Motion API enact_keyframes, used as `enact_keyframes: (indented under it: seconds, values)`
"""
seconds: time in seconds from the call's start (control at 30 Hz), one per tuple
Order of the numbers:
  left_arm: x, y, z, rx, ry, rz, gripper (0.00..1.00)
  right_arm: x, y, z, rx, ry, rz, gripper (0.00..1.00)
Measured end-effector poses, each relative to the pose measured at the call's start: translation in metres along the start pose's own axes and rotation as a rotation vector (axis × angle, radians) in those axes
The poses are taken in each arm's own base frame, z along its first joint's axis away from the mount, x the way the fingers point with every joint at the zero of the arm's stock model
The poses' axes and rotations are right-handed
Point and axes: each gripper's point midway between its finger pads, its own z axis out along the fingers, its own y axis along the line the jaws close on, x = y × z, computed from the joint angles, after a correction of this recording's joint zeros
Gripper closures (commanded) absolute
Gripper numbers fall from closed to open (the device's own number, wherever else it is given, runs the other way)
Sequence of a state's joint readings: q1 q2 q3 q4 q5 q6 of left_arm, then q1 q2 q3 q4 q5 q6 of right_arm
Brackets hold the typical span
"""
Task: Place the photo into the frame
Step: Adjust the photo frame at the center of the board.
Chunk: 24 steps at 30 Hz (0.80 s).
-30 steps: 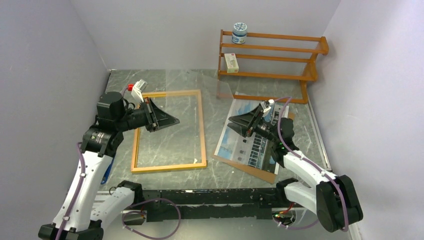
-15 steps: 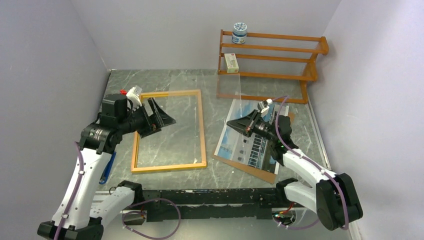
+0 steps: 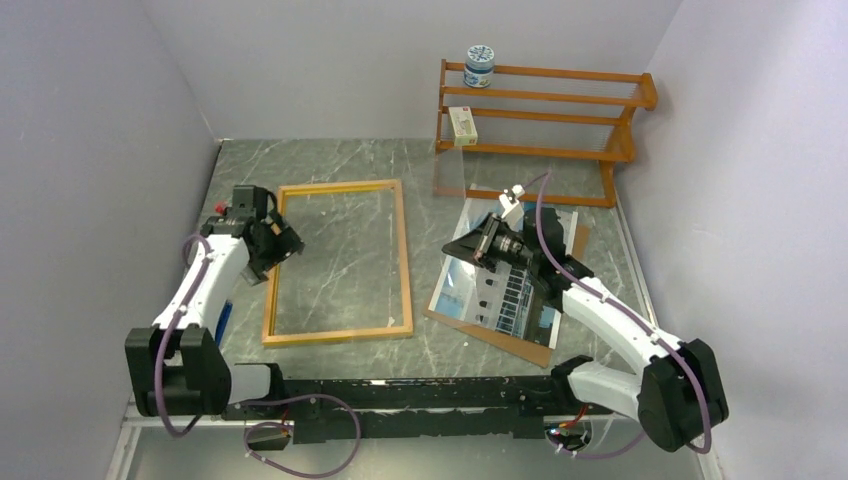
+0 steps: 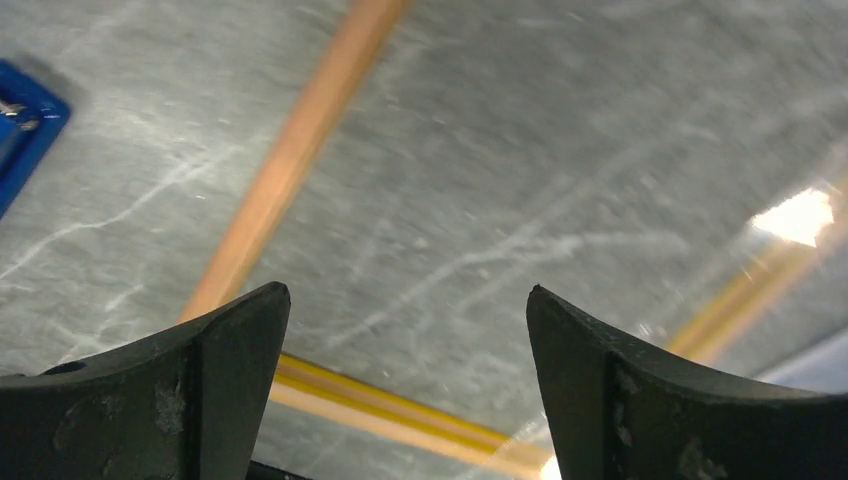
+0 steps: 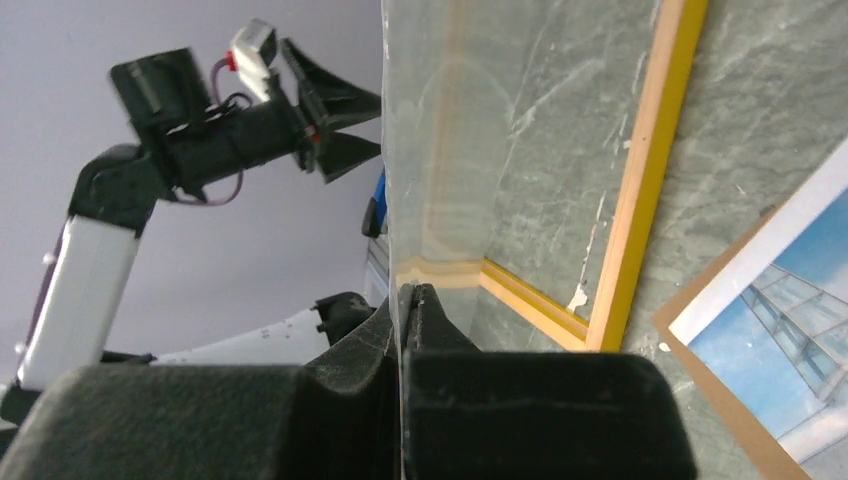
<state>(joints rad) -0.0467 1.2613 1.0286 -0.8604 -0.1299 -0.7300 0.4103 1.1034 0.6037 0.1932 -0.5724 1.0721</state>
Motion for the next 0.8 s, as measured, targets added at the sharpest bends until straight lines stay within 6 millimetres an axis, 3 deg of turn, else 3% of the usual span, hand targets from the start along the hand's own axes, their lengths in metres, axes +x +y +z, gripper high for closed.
enact_keyframes:
  seconds: [0.1, 0.23, 0.37, 0.53, 0.63, 0.8]
  values:
    - [-0.004, 0.032, 0.025, -0.072, 0.010, -0.093, 0.06, 0.002, 0.018, 0.002, 0.000, 0.021, -0.057, 1.00]
    - [-0.010, 0.051, 0.045, -0.090, 0.003, -0.166, 0.06, 0.003, 0.044, 0.007, -0.019, 0.053, -0.112, 1.00]
    - [-0.008, 0.053, 0.068, -0.056, 0.025, -0.195, 0.06, 0.005, 0.066, 0.019, -0.036, 0.096, -0.148, 1.00]
    - [0.004, 0.047, 0.087, 0.021, 0.082, -0.223, 0.26, 0.008, 0.077, 0.038, -0.021, 0.153, -0.180, 1.00]
    - [0.013, 0.037, 0.090, 0.096, 0.113, -0.230, 0.35, 0.008, 0.076, 0.049, -0.004, 0.176, -0.185, 1.00]
    - [0.031, 0.021, 0.081, 0.204, 0.182, -0.253, 0.41, 0.005, 0.060, 0.066, 0.052, 0.193, -0.172, 1.00]
